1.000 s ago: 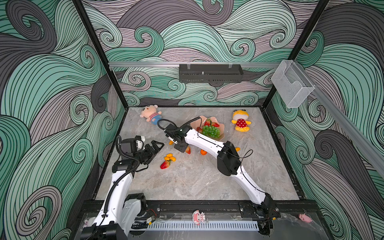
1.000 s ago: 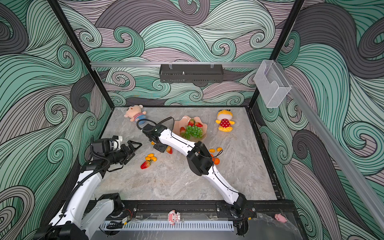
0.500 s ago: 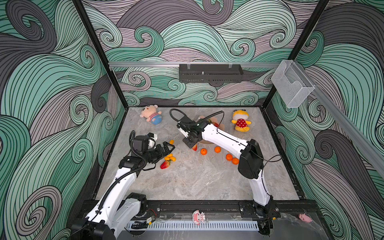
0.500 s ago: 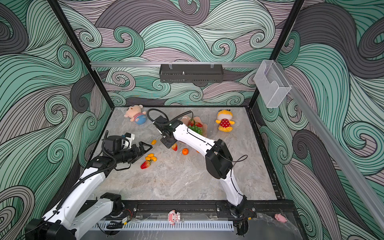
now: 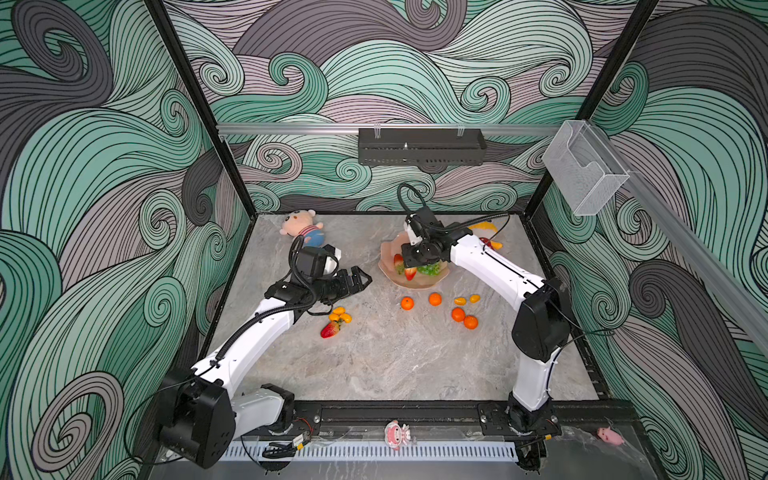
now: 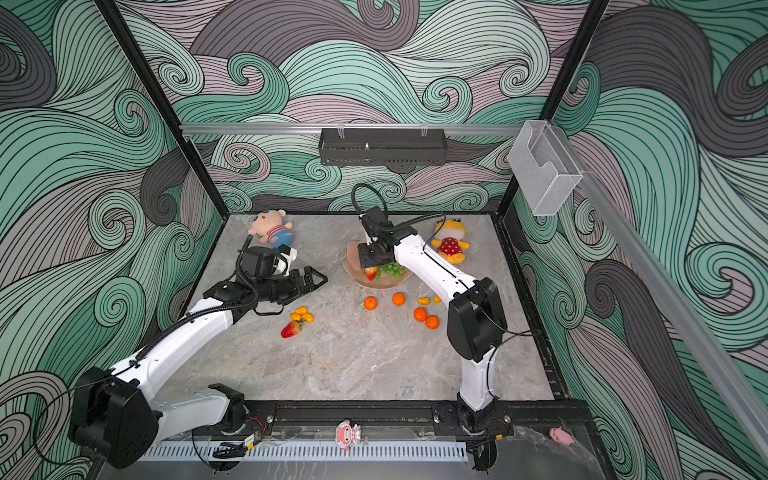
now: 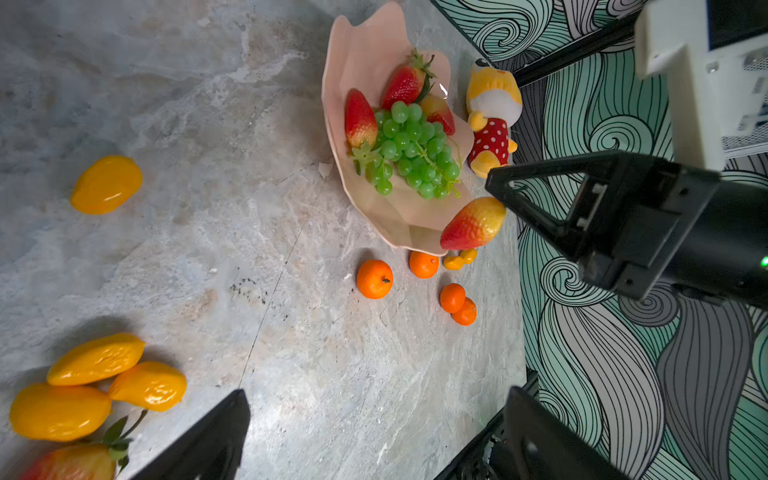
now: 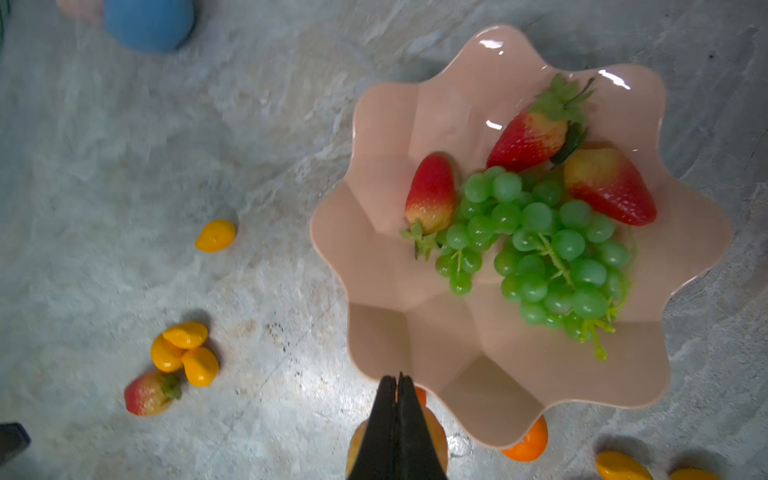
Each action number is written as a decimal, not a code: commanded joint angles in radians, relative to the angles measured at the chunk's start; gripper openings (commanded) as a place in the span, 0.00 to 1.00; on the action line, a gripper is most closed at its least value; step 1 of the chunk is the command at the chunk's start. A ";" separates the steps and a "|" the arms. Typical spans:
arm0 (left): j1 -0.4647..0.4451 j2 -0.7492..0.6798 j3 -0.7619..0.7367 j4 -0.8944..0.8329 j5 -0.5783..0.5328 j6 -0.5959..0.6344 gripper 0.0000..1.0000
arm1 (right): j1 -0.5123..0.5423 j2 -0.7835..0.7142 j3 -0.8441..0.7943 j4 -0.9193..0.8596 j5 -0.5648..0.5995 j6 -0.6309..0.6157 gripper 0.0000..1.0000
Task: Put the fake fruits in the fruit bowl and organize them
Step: 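Lift the pale strawberry with the right gripper and carry it over the bowl, then lower the pale strawberry into the bowl and open the right gripper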
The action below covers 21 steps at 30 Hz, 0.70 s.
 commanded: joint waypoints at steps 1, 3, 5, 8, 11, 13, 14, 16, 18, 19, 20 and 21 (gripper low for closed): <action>-0.009 0.054 0.065 0.021 -0.044 0.036 0.99 | -0.051 0.006 -0.020 0.134 -0.110 0.167 0.00; -0.010 0.091 0.095 0.029 -0.059 0.040 0.99 | -0.081 0.041 0.000 0.170 -0.147 0.210 0.00; -0.009 0.126 0.123 0.040 -0.064 0.045 0.99 | -0.098 0.075 0.021 0.205 -0.177 0.235 0.00; -0.010 0.176 0.166 0.050 -0.067 0.052 0.99 | -0.108 0.131 0.077 0.221 -0.188 0.247 0.00; -0.009 0.235 0.209 0.049 -0.069 0.058 0.99 | -0.114 0.197 0.152 0.220 -0.205 0.260 0.00; -0.010 0.256 0.230 0.047 -0.067 0.060 0.99 | -0.115 0.239 0.198 0.215 -0.210 0.262 0.00; -0.009 0.264 0.240 0.047 -0.067 0.063 0.99 | -0.114 0.259 0.224 0.211 -0.207 0.261 0.00; -0.009 0.275 0.254 0.043 -0.070 0.069 0.99 | -0.116 0.300 0.267 0.200 -0.196 0.257 0.00; -0.009 0.287 0.268 0.035 -0.073 0.075 0.98 | -0.120 0.347 0.322 0.176 -0.184 0.248 0.00; -0.009 0.291 0.273 0.032 -0.074 0.078 0.99 | -0.121 0.368 0.348 0.159 -0.175 0.241 0.00; -0.009 0.299 0.277 0.028 -0.073 0.078 0.99 | -0.122 0.390 0.377 0.141 -0.166 0.232 0.00; -0.009 0.302 0.279 0.028 -0.072 0.078 0.98 | -0.124 0.410 0.403 0.127 -0.158 0.224 0.00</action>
